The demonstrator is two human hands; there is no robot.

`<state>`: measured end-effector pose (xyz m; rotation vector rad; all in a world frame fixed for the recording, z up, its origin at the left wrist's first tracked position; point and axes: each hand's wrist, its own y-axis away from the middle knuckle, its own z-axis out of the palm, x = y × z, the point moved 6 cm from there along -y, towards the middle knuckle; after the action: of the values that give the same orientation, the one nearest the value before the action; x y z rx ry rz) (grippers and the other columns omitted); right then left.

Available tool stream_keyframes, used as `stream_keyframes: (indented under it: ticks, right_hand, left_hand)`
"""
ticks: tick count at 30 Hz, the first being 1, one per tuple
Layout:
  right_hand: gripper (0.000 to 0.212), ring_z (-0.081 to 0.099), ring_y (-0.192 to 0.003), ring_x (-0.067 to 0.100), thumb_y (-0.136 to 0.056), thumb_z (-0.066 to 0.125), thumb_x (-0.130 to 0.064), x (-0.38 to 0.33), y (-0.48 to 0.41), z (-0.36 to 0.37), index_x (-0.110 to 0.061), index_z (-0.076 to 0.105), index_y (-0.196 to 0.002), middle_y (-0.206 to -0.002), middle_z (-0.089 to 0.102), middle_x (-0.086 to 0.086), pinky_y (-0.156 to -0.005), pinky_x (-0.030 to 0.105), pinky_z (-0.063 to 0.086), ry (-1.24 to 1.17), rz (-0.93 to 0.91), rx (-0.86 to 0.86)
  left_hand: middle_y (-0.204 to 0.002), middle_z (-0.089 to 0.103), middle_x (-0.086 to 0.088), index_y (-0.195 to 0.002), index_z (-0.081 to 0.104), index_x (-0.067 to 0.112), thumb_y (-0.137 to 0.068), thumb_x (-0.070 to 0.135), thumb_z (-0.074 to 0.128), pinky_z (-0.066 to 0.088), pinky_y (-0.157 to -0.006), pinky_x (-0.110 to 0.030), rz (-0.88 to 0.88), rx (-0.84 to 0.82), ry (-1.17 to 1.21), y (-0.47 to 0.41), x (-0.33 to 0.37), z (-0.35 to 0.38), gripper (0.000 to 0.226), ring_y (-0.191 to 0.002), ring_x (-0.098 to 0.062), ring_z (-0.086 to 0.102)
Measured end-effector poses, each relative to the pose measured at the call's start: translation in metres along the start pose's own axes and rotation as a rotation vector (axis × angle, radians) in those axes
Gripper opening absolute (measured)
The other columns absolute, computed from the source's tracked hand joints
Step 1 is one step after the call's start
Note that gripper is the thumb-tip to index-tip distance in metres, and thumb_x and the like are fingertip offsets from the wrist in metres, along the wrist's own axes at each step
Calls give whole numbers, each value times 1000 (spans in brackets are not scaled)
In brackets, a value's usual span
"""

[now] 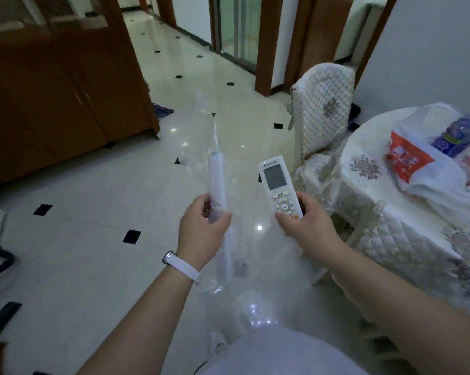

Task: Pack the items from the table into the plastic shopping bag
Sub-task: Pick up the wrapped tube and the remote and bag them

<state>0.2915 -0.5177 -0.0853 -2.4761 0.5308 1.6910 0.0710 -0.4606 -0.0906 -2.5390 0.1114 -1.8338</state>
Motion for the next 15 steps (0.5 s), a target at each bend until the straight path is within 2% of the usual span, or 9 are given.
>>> stream_keyframes:
  ticks: [3, 7, 13, 15]
  right_hand:
    - [24, 67, -74, 7, -85, 71, -22, -9, -24, 17, -30, 57, -104, -90, 68, -9, -58, 21, 54, -18, 19, 34]
    - [23, 64, -66, -2, -84, 72, -19, -5, -48, 21, -26, 58, -102, -89, 67, -10, -49, 11, 46, -5, 62, 87]
    - [24, 62, -66, -4, -84, 72, -20, 19, -97, -3, -26, 58, -103, -90, 67, -13, -48, 9, 44, -7, 158, 204]
    - [22, 62, -62, -7, -85, 71, -19, 28, -122, -8, -24, 59, -103, -90, 66, -13, -47, 8, 44, -12, 173, 228]
  left_hand:
    - [-86, 62, 15, -92, 56, 37, -80, 12, 73, 44, -60, -6, 5, -33, -1, -41, -10, -6, 32, -69, 12, 56]
    - [-89, 63, 14, -106, 58, 23, -80, 15, 75, 43, -58, -5, -47, -96, 29, -81, -28, 10, 32, -67, 12, 56]
    - [-88, 63, 12, -105, 59, 19, -80, 14, 76, 48, -60, -9, -74, -200, 50, -139, -29, 57, 31, -65, 11, 56]
    - [-87, 63, 12, -104, 60, 19, -79, 15, 77, 51, -64, -15, -73, -237, 39, -163, -26, 72, 31, -65, 9, 57]
